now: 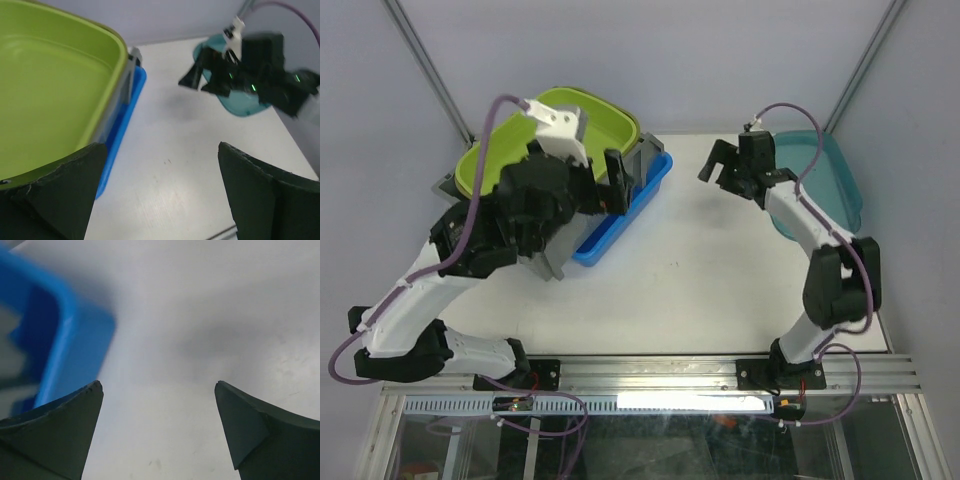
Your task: Turn the large container upside down
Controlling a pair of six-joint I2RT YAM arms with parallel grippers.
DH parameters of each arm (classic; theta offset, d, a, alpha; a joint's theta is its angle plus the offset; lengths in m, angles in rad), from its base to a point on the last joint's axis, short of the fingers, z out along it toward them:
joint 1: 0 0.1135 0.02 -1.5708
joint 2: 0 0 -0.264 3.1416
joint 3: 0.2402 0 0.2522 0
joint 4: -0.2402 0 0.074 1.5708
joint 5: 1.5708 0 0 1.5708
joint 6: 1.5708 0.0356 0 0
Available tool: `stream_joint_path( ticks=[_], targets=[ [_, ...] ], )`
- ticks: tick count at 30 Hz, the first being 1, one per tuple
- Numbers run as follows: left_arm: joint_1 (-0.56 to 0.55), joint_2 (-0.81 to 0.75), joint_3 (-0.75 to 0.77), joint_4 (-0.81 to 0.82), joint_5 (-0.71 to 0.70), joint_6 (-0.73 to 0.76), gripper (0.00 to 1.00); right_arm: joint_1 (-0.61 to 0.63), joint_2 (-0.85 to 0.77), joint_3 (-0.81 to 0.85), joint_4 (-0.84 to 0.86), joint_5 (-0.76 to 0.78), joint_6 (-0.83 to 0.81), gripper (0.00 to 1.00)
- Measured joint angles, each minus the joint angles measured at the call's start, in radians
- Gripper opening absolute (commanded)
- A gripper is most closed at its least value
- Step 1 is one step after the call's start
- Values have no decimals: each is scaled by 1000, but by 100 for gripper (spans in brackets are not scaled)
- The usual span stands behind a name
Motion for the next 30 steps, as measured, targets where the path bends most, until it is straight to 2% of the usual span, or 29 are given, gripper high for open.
stream_joint_path(
  ticks=[2, 5, 9, 13, 15, 16, 17, 19, 23, 30],
  targets=[
    [86, 60, 142, -46, -2, 20, 99, 71, -130, -64, 6, -22, 4, 99],
    [250, 106, 246, -65, 13, 57, 99, 142, -334, -165, 17, -55, 16, 99],
    [464, 181, 315, -94, 134, 114, 98, 126, -537, -270, -19, -32, 28, 99],
    [583, 296, 329, -108, 269, 158, 90, 114, -656, -307, -111, 26, 21, 99],
    [618, 351, 323, -119, 349, 182, 81, 114, -711, -315, -161, 48, 13, 99],
    [630, 370, 315, -125, 386, 193, 74, 114, -739, -319, -184, 60, 9, 99],
    [642, 386, 304, -135, 428, 206, 63, 114, -761, -319, -203, 67, 7, 99],
    [654, 401, 286, -150, 489, 226, 53, 114, -812, -321, -235, 84, 1, 99],
    [660, 401, 245, -166, 595, 275, 55, 114, -871, -333, -285, 108, -11, 99],
    [660, 368, 147, -134, 679, 320, 62, 114, -855, -362, -323, 115, -18, 99]
  ],
)
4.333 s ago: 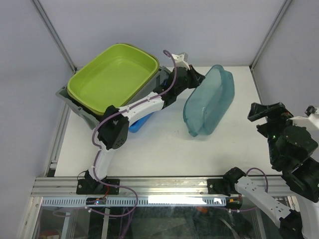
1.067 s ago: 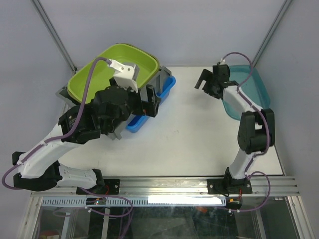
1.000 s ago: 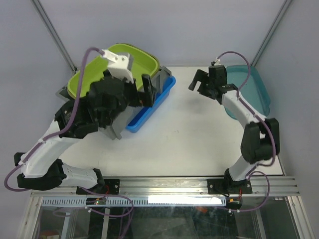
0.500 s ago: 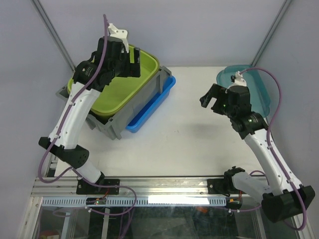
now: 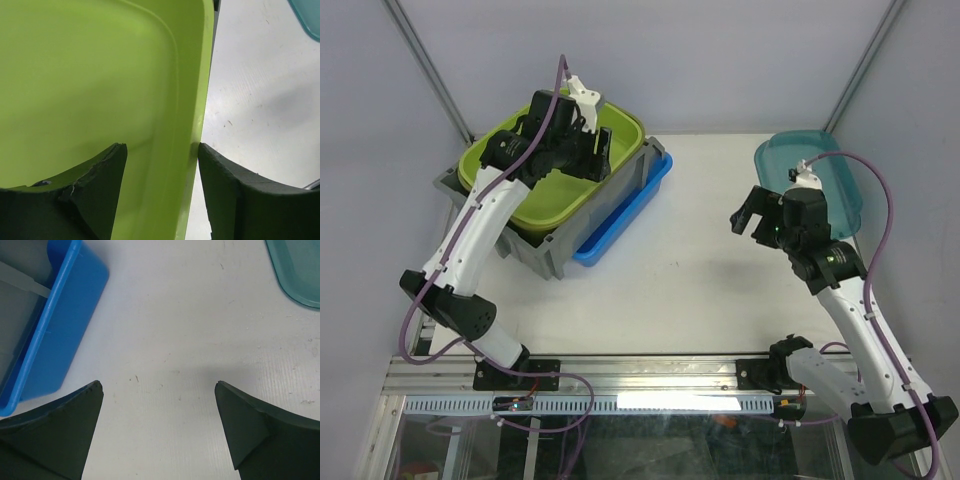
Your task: Turn the large container upside down
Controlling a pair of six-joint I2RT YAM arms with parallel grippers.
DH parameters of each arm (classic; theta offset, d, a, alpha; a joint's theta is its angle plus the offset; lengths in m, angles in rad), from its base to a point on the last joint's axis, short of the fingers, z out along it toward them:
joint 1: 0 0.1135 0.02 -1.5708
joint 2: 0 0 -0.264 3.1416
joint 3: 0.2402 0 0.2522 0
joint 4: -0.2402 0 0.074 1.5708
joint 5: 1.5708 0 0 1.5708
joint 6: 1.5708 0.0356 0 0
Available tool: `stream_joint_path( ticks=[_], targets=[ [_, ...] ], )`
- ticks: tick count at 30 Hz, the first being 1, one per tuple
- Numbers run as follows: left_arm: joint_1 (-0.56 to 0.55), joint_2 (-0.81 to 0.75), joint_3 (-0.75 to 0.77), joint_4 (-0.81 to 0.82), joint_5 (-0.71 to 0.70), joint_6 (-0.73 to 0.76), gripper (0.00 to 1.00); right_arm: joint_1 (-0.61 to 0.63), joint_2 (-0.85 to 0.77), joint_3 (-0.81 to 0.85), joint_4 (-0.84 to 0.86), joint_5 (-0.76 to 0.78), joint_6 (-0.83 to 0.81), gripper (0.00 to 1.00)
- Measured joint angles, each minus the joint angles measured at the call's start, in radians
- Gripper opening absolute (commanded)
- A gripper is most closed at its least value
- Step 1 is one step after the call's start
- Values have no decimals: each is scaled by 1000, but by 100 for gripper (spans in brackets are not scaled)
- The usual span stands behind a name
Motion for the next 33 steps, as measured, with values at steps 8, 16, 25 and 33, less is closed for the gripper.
stream_joint_path(
  ticks=[8, 16, 25, 33],
  targets=[
    [0, -32, -34, 0, 9, 11, 68, 0, 8, -19, -9, -8, 2, 99],
    [0, -46, -33, -2, 55, 14, 63, 0, 7, -28, -9, -9, 4, 99],
    [0, -39, -33, -4, 79, 14, 50, 0, 5, -38, -10, -15, 8, 99],
    [7, -30, -33, -5, 83, 23, 42, 0, 5, -43, -10, -21, 14, 99]
  ],
)
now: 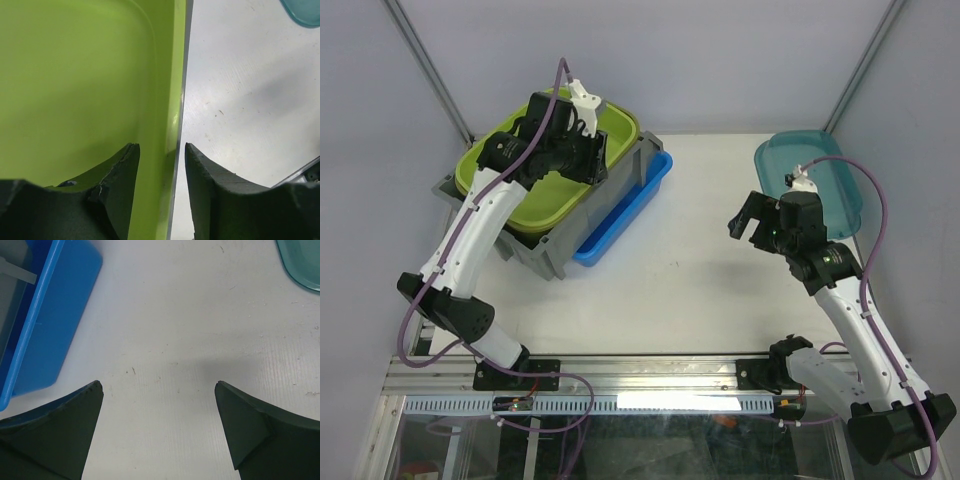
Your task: Turn the large container upside down
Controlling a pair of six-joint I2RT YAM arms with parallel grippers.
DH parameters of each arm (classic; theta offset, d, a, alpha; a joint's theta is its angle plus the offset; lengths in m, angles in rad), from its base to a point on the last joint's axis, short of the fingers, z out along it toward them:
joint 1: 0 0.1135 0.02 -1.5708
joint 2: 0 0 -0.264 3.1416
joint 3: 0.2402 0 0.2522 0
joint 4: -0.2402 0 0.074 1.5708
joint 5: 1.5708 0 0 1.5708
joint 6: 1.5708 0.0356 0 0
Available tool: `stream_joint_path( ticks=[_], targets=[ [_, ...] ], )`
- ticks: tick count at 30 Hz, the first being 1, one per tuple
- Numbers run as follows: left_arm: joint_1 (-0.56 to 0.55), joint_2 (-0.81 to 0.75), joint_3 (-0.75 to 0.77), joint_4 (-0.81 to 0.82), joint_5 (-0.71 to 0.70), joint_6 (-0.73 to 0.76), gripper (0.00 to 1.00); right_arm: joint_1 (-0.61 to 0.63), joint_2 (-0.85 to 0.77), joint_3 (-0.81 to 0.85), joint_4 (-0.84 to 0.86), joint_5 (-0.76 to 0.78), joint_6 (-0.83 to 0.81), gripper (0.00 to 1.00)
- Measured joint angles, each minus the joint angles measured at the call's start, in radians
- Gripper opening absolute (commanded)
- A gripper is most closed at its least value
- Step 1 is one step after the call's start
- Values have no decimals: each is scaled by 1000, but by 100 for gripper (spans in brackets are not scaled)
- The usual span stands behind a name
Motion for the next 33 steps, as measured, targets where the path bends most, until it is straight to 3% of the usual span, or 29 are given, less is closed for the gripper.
stream_joint_path(
  ticks=[11, 19, 20, 21, 23, 25, 29, 33],
  targets=[
    [0, 35, 24, -35, 18, 13, 27, 0, -7, -3, 0, -6, 10, 99],
    [0, 42, 109, -51, 29, 16, 5, 0, -8, -8, 0, -8, 16, 99],
    [0, 42, 117, -50, 34, 16, 6, 0, -8, -8, 0, -8, 16, 99],
    [0, 42, 127, -50, 42, 16, 14, 0, -8, -8, 0, -8, 16, 99],
    [0, 42, 137, -51, 47, 18, 45, 0, -8, -8, 0, -8, 16, 99],
    [0, 42, 141, -51, 48, 22, 57, 0, -8, -8, 0, -8, 16, 99],
    [0, 45, 140, -56, 44, 29, 60, 0, -8, -8, 1, -15, 17, 99],
    [0, 51, 122, -56, 39, 35, 52, 0, -7, -8, 1, -25, 20, 99]
  ],
)
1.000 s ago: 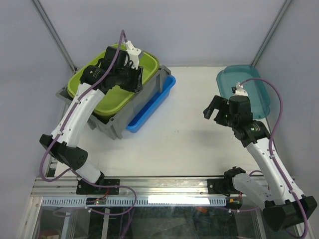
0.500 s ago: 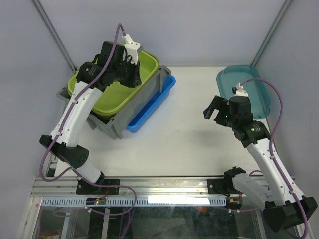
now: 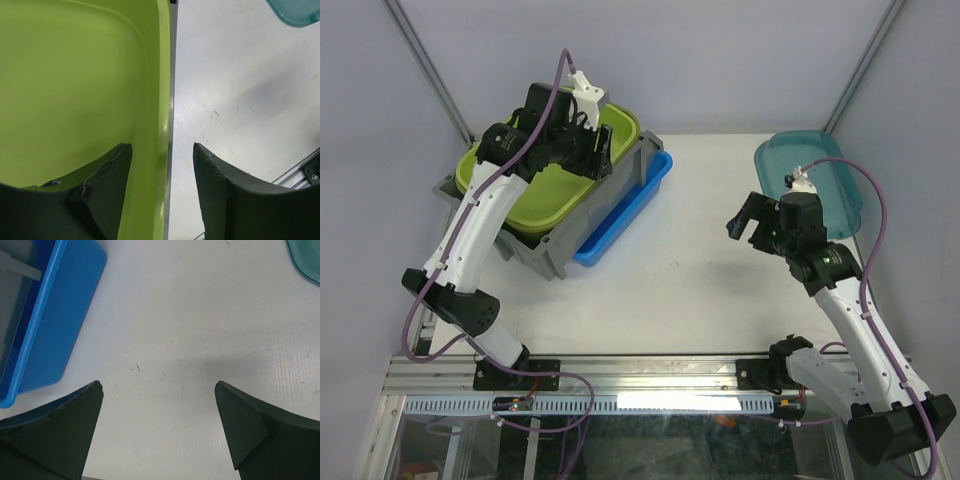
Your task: Turn the large container upside down
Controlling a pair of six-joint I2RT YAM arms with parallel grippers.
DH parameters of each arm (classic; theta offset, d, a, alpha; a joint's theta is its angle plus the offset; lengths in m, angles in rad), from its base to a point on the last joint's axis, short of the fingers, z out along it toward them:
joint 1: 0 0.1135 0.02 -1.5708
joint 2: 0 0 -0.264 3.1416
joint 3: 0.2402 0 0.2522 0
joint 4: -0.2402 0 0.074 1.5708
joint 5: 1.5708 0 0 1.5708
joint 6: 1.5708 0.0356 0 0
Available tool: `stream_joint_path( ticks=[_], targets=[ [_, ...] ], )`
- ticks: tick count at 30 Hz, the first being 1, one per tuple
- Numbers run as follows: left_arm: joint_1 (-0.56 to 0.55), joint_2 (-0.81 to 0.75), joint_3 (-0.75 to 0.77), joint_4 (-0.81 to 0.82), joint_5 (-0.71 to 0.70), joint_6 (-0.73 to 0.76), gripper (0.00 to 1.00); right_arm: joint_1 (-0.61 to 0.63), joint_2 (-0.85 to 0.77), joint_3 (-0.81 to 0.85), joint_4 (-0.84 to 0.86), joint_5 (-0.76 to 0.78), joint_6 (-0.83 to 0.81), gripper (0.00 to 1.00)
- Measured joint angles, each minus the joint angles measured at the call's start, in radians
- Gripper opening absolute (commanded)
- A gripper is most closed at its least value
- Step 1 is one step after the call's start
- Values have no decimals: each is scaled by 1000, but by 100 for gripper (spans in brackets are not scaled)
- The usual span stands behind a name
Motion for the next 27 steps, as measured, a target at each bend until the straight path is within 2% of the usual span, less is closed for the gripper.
stream_joint_path(
  ticks=[6, 13, 18, 24, 27],
  targets=[
    [0, 20, -14, -3, -20, 6, 38, 0, 8, 0, 0, -8, 3, 99],
    [0, 23, -26, -1, -21, 6, 38, 0, 7, 0, 0, -8, 3, 99],
    [0, 23, -47, 2, -19, 5, 20, 0, 7, -2, 0, -8, 3, 99],
    [0, 23, -54, 17, -11, 4, 16, 0, 5, -14, 0, -8, 4, 99],
    [0, 23, -53, 18, -9, 5, 1, 0, 4, -17, 0, -8, 4, 99]
  ],
)
